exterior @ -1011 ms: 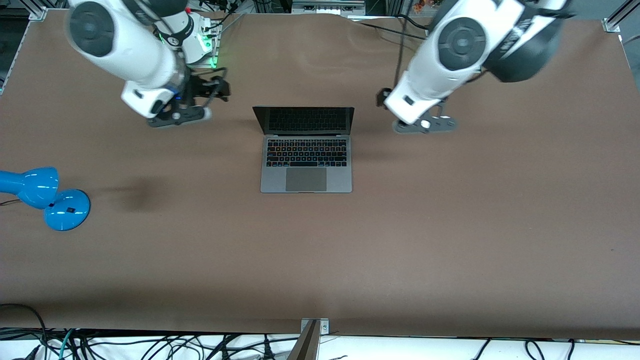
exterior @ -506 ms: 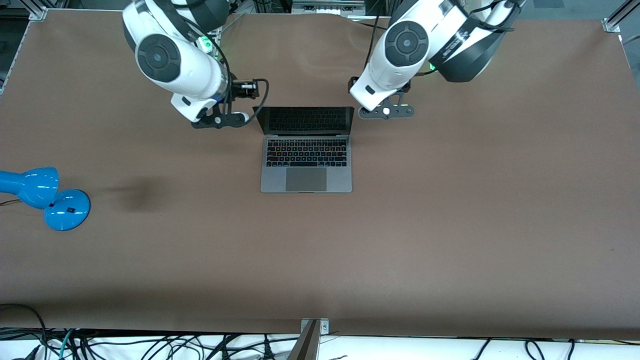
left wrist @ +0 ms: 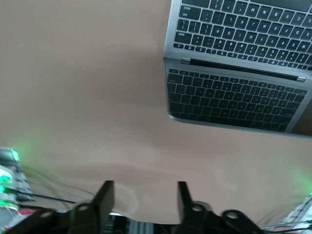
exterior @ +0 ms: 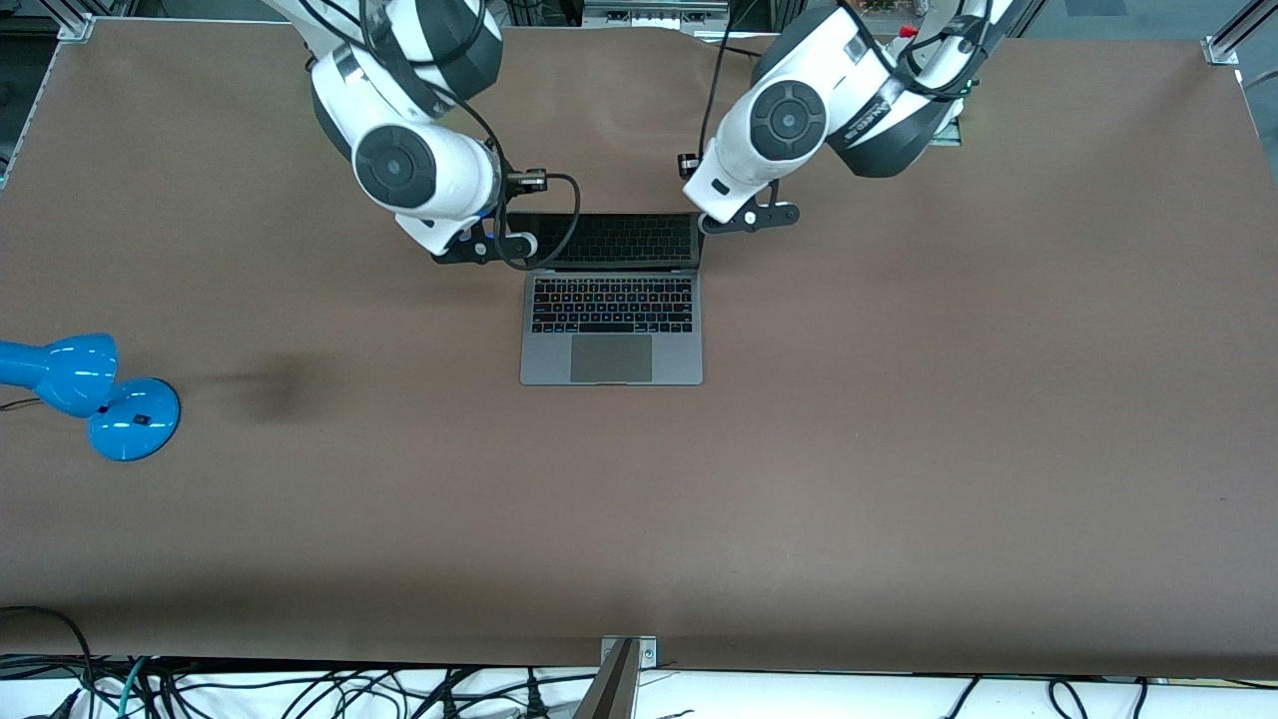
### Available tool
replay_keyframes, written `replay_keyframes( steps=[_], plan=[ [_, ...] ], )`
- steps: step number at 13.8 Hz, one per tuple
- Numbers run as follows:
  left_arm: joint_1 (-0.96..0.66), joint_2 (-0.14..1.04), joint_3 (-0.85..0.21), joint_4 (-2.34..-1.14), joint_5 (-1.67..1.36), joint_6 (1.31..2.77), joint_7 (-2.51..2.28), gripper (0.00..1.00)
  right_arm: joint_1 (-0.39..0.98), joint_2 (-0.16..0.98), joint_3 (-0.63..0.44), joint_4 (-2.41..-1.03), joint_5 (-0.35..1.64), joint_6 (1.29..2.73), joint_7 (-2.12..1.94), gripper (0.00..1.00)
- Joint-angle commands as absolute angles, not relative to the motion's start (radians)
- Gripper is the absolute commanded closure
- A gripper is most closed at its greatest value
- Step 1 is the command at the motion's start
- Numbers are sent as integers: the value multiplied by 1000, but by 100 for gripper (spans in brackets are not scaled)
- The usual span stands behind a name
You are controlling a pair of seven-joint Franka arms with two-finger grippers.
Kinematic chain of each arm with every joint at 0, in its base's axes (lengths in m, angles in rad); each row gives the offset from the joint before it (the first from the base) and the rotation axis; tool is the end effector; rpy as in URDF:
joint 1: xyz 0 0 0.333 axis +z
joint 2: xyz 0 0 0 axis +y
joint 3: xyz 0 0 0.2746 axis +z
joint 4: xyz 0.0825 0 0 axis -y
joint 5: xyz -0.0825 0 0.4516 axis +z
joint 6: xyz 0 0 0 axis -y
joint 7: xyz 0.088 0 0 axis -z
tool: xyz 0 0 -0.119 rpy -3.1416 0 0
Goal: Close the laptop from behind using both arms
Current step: 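Lower both grippers behind the open laptop screen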
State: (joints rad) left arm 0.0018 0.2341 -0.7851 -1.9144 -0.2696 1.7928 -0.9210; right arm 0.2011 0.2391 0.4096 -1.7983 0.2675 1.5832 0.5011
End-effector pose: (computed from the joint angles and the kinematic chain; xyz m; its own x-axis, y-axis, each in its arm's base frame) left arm 0.4198 -0.4484 0.3098 0.8503 0.1966 -0.4882 0.2239 -0.9746 -0.0024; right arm 0.4891 0.3738 0.3237 0.8472 0.0729 -0.5263 0.0323 -0.9958 -0.0859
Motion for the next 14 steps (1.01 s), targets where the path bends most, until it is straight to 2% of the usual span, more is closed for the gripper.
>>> replay_keyframes(
  steps=[1,4,5,8,14],
  plan=[
    [-23,259,-788,-1913,-313,1827,-992,100,196,273,414,-1792,288,1555,499,82],
    [-32,310,-787,-1908,-308,1882,-992,100,202,302,416,-1792,290,1555,502,94],
    [-34,320,-787,-1908,-302,1900,-992,100,204,305,416,-1792,296,1555,503,96],
    [-34,371,-784,-1898,-270,1957,-991,100,206,336,416,-1789,298,1575,505,96],
    [-31,478,-755,-1800,-192,1962,-997,100,203,374,413,-1779,296,1669,500,96]
  ],
)
